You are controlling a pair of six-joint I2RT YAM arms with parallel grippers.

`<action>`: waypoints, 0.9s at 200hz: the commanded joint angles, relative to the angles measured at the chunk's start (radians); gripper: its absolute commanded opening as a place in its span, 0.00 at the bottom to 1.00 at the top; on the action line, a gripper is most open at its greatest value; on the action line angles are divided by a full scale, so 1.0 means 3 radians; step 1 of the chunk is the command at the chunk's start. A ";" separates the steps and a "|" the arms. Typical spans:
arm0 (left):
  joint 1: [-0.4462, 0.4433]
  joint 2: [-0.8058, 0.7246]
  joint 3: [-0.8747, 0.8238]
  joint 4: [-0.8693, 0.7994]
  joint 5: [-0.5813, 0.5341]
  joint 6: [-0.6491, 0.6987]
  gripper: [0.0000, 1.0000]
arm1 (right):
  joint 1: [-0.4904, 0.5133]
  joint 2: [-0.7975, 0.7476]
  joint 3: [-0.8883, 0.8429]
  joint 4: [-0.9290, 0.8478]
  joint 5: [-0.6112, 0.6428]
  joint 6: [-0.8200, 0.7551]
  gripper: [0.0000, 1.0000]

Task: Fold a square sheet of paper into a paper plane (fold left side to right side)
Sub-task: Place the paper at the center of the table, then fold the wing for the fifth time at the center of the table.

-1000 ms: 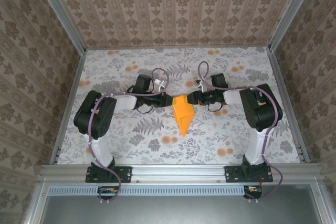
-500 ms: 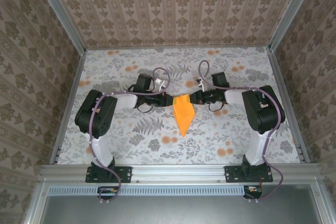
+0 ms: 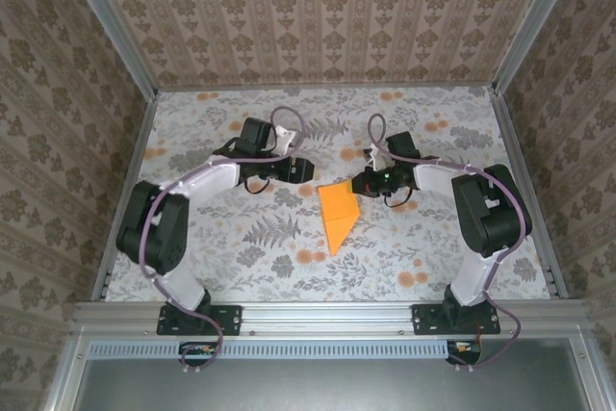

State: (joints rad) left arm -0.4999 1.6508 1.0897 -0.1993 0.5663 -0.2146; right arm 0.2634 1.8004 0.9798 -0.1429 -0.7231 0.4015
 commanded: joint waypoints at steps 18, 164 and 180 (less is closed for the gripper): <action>-0.0664 -0.0470 -0.0039 -0.0689 -0.1058 0.0328 0.67 | 0.0080 -0.0033 0.0266 -0.0428 0.0374 0.0625 0.00; -0.1889 0.0523 0.0471 -0.1069 -0.2247 -0.0402 0.70 | 0.0139 0.0247 0.0577 -0.0523 0.0590 0.0896 0.00; -0.1935 0.0635 0.0579 -0.1179 -0.2373 -0.0372 0.69 | 0.0143 0.0268 0.0574 -0.0512 0.0567 0.0902 0.00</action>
State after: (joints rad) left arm -1.0603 1.8107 1.2034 -0.4694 -0.0521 -0.3218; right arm 0.2993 1.8656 1.1297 -0.2699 -0.5655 0.6586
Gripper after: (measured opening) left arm 0.697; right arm 0.048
